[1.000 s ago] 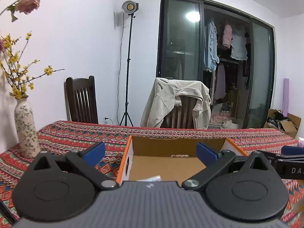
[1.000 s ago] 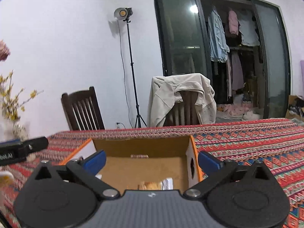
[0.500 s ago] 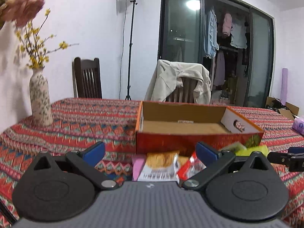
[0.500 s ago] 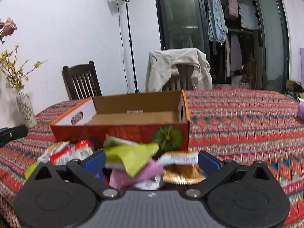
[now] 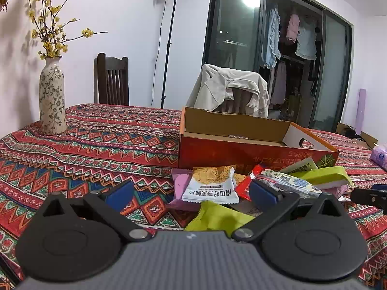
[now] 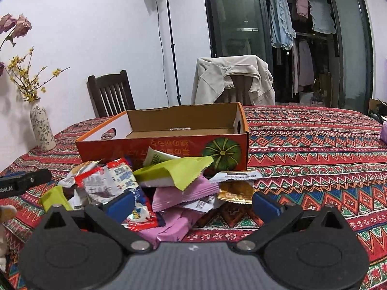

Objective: Organize snacks
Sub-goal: 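Withdraw both grippers from the box back toward the snack pile, then grasp the pink packet with the right gripper while the left grasps the white oat-cracker packet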

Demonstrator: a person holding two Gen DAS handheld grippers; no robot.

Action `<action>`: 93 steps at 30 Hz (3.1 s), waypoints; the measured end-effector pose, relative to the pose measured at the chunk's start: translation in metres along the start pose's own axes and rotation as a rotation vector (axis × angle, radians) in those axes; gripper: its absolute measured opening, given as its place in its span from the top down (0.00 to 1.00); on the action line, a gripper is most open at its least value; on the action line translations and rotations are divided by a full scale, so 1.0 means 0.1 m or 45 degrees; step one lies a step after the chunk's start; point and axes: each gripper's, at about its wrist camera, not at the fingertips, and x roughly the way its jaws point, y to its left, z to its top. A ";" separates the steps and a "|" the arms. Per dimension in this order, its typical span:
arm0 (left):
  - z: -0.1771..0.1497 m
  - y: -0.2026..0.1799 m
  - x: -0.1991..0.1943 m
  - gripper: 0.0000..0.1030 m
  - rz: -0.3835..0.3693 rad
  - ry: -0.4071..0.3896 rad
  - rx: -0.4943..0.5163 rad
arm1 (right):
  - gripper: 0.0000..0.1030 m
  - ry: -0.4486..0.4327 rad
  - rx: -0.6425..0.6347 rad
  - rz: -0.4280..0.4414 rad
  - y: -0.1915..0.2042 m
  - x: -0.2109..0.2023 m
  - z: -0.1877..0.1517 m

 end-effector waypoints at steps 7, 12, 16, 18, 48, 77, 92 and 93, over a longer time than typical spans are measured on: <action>-0.01 0.00 0.01 0.00 0.002 -0.001 -0.012 | 0.00 0.009 -0.031 -0.043 0.03 0.06 0.02; -0.01 0.01 0.03 0.00 0.007 0.003 -0.019 | 0.04 0.043 -0.117 -0.034 0.10 0.18 0.08; -0.02 0.02 0.04 0.00 0.009 0.012 -0.031 | 0.15 0.092 -0.159 -0.014 0.17 0.35 0.15; -0.02 0.02 0.04 0.00 0.006 0.015 -0.035 | 0.16 0.097 -0.186 -0.034 0.21 0.42 0.19; -0.02 0.06 0.09 0.00 -0.003 0.052 -0.069 | 0.37 0.127 -0.302 0.025 0.26 0.12 -0.05; 0.18 0.01 0.02 0.00 0.144 0.038 0.017 | 0.42 -0.111 -0.122 0.055 -0.03 -0.33 0.27; 0.45 -0.17 0.49 0.00 0.135 0.180 0.116 | 0.42 -0.217 -0.131 0.039 -0.05 -0.51 0.46; 0.45 -0.18 0.51 0.00 0.129 0.184 0.119 | 0.42 -0.221 -0.137 0.040 -0.04 -0.51 0.48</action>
